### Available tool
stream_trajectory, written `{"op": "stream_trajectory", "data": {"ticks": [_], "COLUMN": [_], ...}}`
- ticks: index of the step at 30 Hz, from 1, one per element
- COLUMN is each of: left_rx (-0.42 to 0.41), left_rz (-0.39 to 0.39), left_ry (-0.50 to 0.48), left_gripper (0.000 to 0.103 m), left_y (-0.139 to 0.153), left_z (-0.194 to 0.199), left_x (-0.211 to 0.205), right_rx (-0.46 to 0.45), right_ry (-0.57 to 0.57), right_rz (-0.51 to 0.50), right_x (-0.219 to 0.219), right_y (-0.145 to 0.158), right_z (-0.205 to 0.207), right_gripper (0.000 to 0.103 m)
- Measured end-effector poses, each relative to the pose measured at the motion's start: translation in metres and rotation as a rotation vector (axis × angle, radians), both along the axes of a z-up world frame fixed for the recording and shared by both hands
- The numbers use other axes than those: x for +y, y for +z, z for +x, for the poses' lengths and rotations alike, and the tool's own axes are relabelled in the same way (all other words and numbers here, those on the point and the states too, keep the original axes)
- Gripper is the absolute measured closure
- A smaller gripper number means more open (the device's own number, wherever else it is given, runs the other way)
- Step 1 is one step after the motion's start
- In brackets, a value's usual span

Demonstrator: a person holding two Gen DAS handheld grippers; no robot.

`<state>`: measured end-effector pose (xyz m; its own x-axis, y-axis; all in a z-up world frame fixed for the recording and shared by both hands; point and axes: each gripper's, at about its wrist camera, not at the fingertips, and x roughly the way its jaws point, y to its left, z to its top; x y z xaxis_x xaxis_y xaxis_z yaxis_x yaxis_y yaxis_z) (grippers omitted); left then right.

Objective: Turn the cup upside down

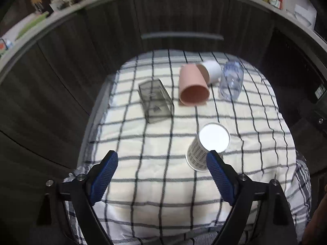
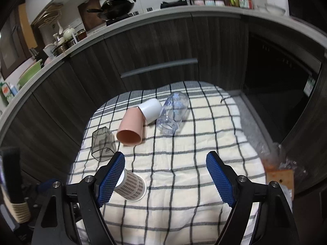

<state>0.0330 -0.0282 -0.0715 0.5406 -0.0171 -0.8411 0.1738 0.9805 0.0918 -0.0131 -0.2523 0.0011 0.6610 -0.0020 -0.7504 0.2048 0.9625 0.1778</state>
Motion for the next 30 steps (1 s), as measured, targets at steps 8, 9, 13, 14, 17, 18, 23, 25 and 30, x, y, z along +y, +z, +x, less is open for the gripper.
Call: {"op": "stream_trajectory", "data": {"ticks": [8,9,13,14,17,18,23,25,30], "left_rx": [-0.117,-0.130,-0.178,-0.193,-0.231,-0.246,-0.286,-0.296,-0.315], "left_rz": [-0.002,-0.012,-0.076,-0.082,-0.058,-0.056,-0.062,-0.066,-0.069], "left_ry": [0.054,0.063,0.088,0.094,0.100,0.099,0.101,0.101,0.100], "left_gripper": [0.008,0.008,0.005,0.003,0.002,0.002,0.001,0.000,0.000], "left_y": [0.010,0.011,0.014,0.015,0.015,0.016,0.017,0.017,0.019], "left_z": [-0.018,-0.020,-0.028,-0.031,-0.036,-0.039,-0.048,-0.052,-0.057], "left_x": [0.012,0.015,0.024,0.025,0.026,0.026,0.029,0.029,0.029], "right_rx": [-0.085,-0.095,-0.142,-0.152,-0.177,-0.182,-0.199,-0.205,-0.219], "right_ry": [-0.006,-0.009,-0.016,-0.018,-0.019,-0.018,-0.017,-0.016,-0.023], "right_rz": [-0.102,-0.113,-0.149,-0.155,-0.173,-0.179,-0.198,-0.203,-0.207], "right_x": [0.015,0.017,0.024,0.025,0.029,0.030,0.035,0.036,0.035], "right_y": [0.012,0.013,0.016,0.017,0.018,0.018,0.015,0.014,0.015], "right_z": [-0.018,-0.020,-0.030,-0.032,-0.038,-0.039,-0.046,-0.049,-0.054], "right_gripper": [0.013,0.013,0.011,0.011,0.011,0.011,0.011,0.011,0.011]}}
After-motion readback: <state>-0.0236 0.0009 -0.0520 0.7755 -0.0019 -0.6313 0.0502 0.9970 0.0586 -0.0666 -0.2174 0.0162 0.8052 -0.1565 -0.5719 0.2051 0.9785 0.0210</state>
